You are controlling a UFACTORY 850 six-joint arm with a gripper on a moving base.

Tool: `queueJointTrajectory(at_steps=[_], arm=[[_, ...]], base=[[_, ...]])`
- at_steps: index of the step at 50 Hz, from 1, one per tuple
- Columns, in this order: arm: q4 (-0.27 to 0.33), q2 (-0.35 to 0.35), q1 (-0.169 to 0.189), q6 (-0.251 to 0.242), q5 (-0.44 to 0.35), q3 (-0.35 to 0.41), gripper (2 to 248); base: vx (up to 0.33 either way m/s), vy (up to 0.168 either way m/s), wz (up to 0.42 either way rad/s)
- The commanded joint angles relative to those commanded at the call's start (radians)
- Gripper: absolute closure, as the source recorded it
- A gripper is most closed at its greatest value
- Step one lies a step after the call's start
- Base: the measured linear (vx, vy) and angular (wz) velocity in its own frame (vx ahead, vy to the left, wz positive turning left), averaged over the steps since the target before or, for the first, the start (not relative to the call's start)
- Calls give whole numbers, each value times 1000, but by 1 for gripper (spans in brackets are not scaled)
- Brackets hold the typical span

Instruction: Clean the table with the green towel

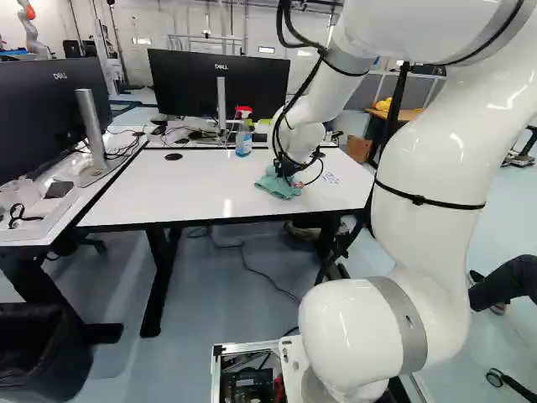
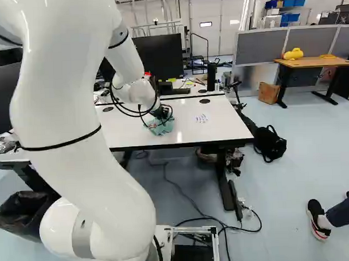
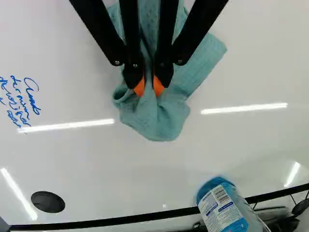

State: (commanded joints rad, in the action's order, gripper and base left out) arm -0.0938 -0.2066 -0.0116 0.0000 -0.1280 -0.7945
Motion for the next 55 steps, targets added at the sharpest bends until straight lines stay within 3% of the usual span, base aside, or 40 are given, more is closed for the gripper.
queueJointTrajectory(at_steps=[11,36,55], arm=[[0,9,3,0,0,11,210],[0,109,44,0,0,122,210],[0,138,-2,0,0,154,210]], base=[[0,0,0],[0,0,0],[0,0,0]])
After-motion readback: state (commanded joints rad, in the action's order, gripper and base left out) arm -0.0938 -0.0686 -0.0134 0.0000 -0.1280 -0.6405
